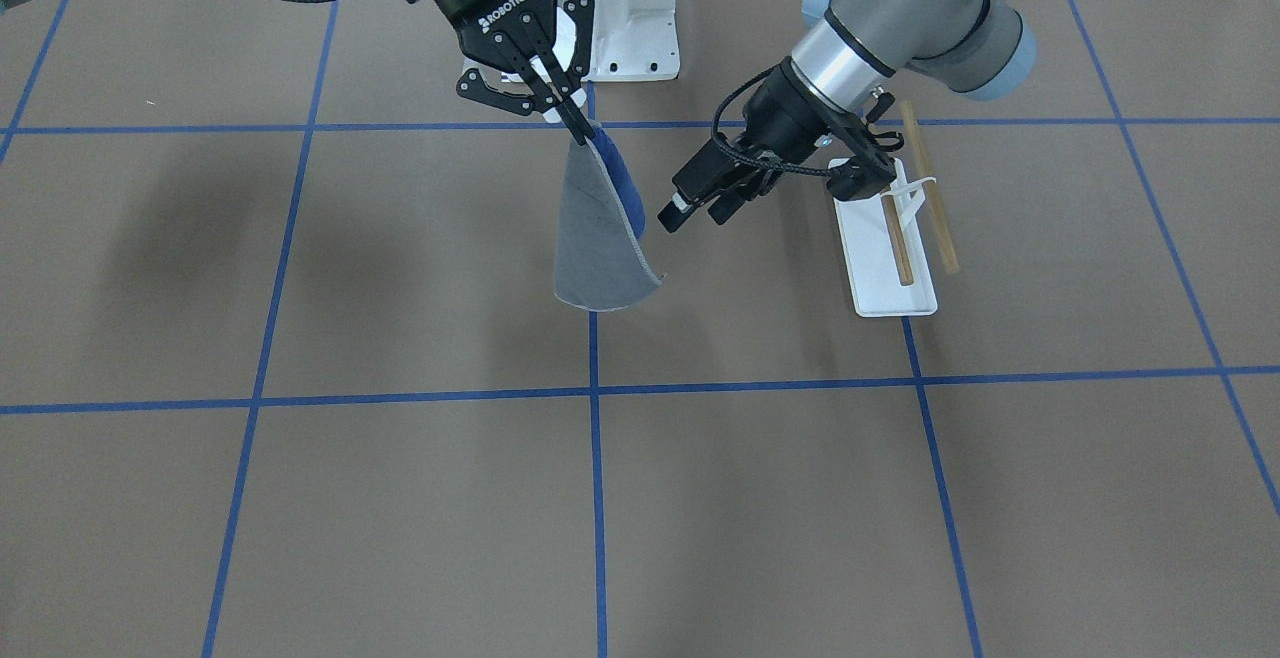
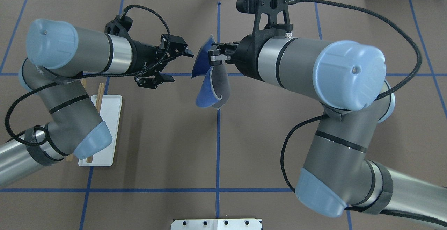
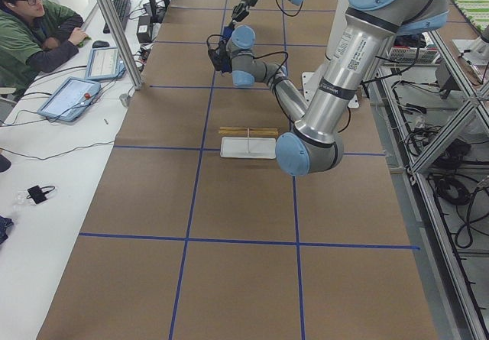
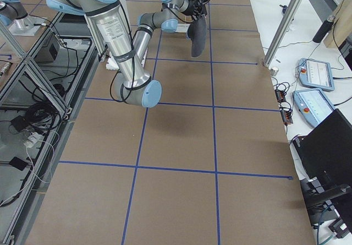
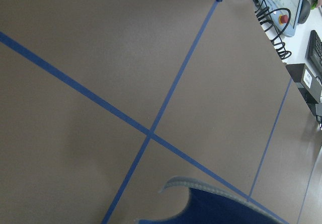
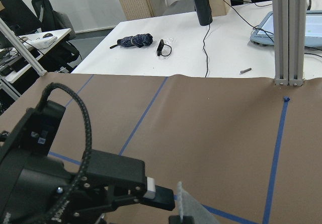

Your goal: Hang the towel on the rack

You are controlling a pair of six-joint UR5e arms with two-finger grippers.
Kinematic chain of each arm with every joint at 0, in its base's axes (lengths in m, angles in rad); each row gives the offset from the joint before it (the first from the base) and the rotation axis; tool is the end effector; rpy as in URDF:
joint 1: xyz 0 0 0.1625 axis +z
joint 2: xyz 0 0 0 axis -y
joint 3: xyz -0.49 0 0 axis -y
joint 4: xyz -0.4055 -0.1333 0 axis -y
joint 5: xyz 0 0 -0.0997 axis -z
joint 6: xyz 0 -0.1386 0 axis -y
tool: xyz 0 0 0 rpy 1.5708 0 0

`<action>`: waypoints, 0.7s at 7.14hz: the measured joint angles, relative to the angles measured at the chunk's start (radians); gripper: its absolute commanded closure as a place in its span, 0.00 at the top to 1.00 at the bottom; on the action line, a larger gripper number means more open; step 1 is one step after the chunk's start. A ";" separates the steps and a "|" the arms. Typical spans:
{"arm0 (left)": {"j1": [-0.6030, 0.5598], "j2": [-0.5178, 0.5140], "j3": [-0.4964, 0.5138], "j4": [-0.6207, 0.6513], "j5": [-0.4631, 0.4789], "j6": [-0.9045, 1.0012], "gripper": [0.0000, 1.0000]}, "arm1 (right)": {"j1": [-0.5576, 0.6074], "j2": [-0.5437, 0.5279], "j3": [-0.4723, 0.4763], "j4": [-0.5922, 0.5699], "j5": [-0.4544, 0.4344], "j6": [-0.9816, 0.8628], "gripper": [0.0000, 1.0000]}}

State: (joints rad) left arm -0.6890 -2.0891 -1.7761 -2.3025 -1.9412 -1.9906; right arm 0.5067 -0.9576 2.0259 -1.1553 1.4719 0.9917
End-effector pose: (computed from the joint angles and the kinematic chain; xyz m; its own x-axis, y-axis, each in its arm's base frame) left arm 0.4770 -0.5006 0.2355 -0.0472 -0.4533 -0.8901 0.3240 0.8360 -0.4430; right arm -0.4737 -0.4310 0.1205 0.3749 -0.4148 0.8291 -0.4346 0.7113 0.5524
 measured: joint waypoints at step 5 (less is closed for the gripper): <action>0.012 -0.024 -0.004 -0.005 0.003 -0.044 0.97 | -0.124 -0.011 0.021 -0.004 -0.128 -0.010 0.00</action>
State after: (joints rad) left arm -0.6773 -2.1134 -1.7804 -2.3076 -1.9384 -2.0346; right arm 0.3831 -0.9684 2.0471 -1.1594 1.3438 0.9818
